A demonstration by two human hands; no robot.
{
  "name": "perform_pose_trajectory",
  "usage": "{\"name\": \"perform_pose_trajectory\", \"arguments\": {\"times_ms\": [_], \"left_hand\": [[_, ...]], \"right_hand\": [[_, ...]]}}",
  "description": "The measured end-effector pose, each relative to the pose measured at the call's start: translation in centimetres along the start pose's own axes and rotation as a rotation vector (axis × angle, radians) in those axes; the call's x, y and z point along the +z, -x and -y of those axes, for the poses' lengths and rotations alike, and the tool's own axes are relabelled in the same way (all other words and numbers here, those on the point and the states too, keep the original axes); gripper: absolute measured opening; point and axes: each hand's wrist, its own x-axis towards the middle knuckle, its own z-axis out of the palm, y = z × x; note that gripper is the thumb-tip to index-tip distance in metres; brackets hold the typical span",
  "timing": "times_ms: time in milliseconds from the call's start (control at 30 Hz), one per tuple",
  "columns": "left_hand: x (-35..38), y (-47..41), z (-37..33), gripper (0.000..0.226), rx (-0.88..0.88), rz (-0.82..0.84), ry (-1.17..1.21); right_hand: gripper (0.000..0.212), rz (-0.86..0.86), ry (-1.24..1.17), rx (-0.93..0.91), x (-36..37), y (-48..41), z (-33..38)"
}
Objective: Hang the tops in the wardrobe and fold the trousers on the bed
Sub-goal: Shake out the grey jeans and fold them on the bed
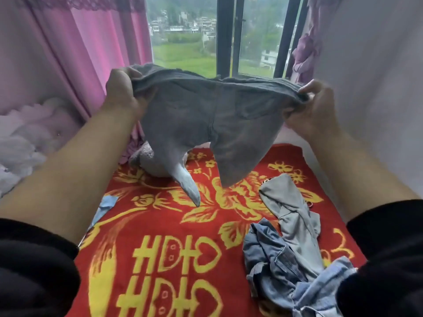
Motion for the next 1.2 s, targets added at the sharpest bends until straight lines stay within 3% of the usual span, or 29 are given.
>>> {"name": "perform_pose_trajectory", "arguments": {"times_ms": [67,133,233,267,333,433,667,800,933,1033,1100,1200], "left_hand": [[-4.2,0.7,2.8,0.064,-0.100,-0.071,-0.169],[-9.1,3.4,7.5,0.073,-0.247,-0.150,-0.253],[-17.3,10.4,16.4,0.034,-0.439,-0.348,-0.383],[-20.0,13.0,19.2,0.031,-0.531,-0.362,-0.452],[-25.0,17.2,24.3,0.031,-0.735,-0.350,-0.458],[-30.3,22.5,29.6,0.031,-0.970,-0.489,-0.444],[-37.5,32.0,36.5,0.039,-1.154,-0.619,-0.758],[-40.8,36.4,38.9,0.046,-1.202,-0.596,-0.913],[-44.8,39.4,41.8,0.069,-1.270,-0.612,-1.087],[-46.2,41.5,44.1,0.058,-1.281,-0.610,-1.218],[-45.9,42.4,45.3,0.049,-1.266,-0.509,-1.441],[-45.2,43.5,46.9,0.058,-1.118,-0.104,-1.874]], "right_hand": [[0.028,0.007,0.046,0.075,-2.5,2.0,-3.2],[0.036,-0.066,0.137,0.172,-6.3,4.4,-7.7],[0.016,-0.307,0.342,0.376,-14.6,8.8,-16.0],[0.015,-0.391,0.417,0.467,-17.4,10.2,-18.8],[0.013,-0.537,0.565,0.617,-21.4,13.2,-23.5],[0.021,-0.679,0.677,0.783,-24.0,17.2,-28.9],[0.023,-0.735,0.902,1.046,-30.5,26.2,-36.2],[0.019,-0.760,0.997,1.178,-35.3,31.8,-38.1],[0.022,-0.711,1.023,1.263,-39.8,35.4,-41.4],[0.023,-0.648,1.087,1.344,-42.3,36.7,-44.2],[0.043,-0.623,1.162,1.382,-44.2,37.5,-46.1],[0.062,-0.561,1.431,1.326,-45.4,37.7,-47.7]]}}
